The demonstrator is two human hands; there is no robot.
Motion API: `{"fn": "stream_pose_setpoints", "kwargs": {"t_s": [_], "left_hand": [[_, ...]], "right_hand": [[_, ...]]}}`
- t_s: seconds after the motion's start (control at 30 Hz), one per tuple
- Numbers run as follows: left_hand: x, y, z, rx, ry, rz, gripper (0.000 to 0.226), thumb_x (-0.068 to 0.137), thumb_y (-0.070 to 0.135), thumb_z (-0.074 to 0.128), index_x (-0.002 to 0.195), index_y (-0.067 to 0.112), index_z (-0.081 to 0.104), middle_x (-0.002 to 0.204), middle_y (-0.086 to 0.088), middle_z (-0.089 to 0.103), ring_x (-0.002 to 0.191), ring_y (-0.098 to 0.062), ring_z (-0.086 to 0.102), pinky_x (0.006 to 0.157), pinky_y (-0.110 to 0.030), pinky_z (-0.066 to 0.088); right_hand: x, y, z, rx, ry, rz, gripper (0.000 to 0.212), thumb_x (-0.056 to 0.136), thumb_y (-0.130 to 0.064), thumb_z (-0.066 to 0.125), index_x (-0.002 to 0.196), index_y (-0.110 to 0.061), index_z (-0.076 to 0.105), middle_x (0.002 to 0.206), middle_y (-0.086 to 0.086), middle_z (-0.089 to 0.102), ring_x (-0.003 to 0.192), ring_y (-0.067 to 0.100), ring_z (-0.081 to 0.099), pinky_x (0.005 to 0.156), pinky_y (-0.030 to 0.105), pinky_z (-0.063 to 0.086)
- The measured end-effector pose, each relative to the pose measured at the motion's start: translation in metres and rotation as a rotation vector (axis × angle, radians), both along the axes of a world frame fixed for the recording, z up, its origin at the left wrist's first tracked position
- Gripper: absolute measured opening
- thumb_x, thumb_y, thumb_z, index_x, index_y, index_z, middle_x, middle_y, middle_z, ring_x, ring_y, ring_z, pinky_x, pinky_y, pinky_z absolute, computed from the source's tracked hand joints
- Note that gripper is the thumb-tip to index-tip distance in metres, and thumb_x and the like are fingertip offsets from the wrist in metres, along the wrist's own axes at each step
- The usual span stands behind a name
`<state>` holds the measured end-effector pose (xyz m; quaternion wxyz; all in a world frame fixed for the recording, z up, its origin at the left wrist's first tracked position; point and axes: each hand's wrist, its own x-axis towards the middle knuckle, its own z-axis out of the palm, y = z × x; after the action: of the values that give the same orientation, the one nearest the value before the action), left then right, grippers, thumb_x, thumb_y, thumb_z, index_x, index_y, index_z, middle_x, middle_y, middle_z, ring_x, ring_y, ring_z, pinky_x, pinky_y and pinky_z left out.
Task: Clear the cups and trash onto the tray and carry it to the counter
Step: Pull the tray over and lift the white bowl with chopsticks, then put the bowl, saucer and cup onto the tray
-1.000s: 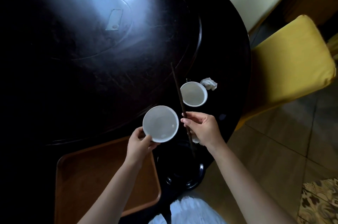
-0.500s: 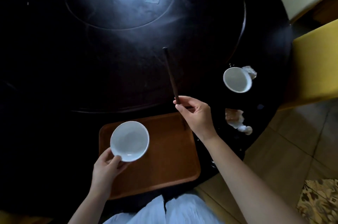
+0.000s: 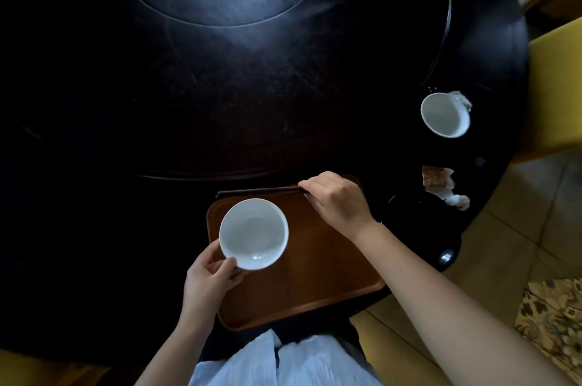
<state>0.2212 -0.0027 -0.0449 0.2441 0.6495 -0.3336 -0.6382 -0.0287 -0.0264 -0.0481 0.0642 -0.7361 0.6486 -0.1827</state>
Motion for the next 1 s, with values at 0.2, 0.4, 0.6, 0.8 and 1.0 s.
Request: {"fn": "stream_pose_setpoints", "kwargs": {"t_s": [0.2, 0.4, 0.6, 0.8, 1.0], "left_hand": [[0.006, 0.001, 0.003, 0.000, 0.009, -0.027, 0.044, 0.087, 0.000, 0.053, 0.130, 0.012, 0.050, 0.078, -0.007, 0.072, 0.074, -0.020, 0.071, 0.056, -0.019, 0.056], [0.008, 0.000, 0.003, 0.008, 0.009, -0.038, 0.046, 0.088, 0.001, 0.054, 0.132, 0.011, 0.047, 0.085, -0.014, 0.071, 0.080, -0.025, 0.070, 0.058, -0.020, 0.057], [0.008, 0.001, 0.002, 0.016, 0.015, -0.031, 0.047, 0.088, 0.001, 0.053, 0.133, 0.012, 0.046, 0.086, -0.013, 0.071, 0.079, -0.022, 0.070, 0.061, -0.020, 0.058], [0.009, 0.003, -0.002, 0.014, 0.022, -0.007, 0.045, 0.088, 0.001, 0.054, 0.131, 0.013, 0.049, 0.079, -0.008, 0.071, 0.075, -0.019, 0.071, 0.060, -0.020, 0.057], [0.009, -0.003, -0.001, 0.009, 0.050, -0.005, 0.043, 0.089, 0.003, 0.053, 0.130, 0.014, 0.050, 0.087, -0.011, 0.072, 0.080, -0.022, 0.071, 0.061, -0.020, 0.057]], "right_hand": [[0.011, -0.008, -0.023, 0.150, 0.215, 0.012, 0.015, 0.068, 0.000, 0.068, 0.075, -0.013, 0.067, 0.067, 0.001, 0.067, 0.064, 0.019, 0.061, 0.044, 0.032, 0.052], [0.021, -0.004, -0.030, 0.225, 0.309, 0.041, 0.025, 0.059, 0.004, 0.073, 0.077, -0.013, 0.068, 0.070, 0.001, 0.066, 0.064, 0.019, 0.060, 0.044, 0.027, 0.050], [0.032, 0.034, -0.030, 0.166, 0.143, -0.276, 0.041, 0.073, -0.004, 0.070, 0.113, -0.008, 0.063, 0.103, 0.012, 0.065, 0.093, 0.026, 0.063, 0.071, 0.035, 0.057], [0.040, 0.082, -0.039, 0.344, 0.182, -0.480, 0.057, 0.081, -0.026, 0.064, 0.134, -0.020, 0.044, 0.135, 0.014, 0.051, 0.123, 0.032, 0.049, 0.091, 0.045, 0.050], [0.037, 0.071, -0.043, 0.443, 0.301, -0.464, 0.058, 0.085, -0.047, 0.026, 0.138, -0.025, 0.033, 0.147, 0.010, 0.039, 0.132, 0.031, 0.039, 0.100, 0.054, 0.039]]}}
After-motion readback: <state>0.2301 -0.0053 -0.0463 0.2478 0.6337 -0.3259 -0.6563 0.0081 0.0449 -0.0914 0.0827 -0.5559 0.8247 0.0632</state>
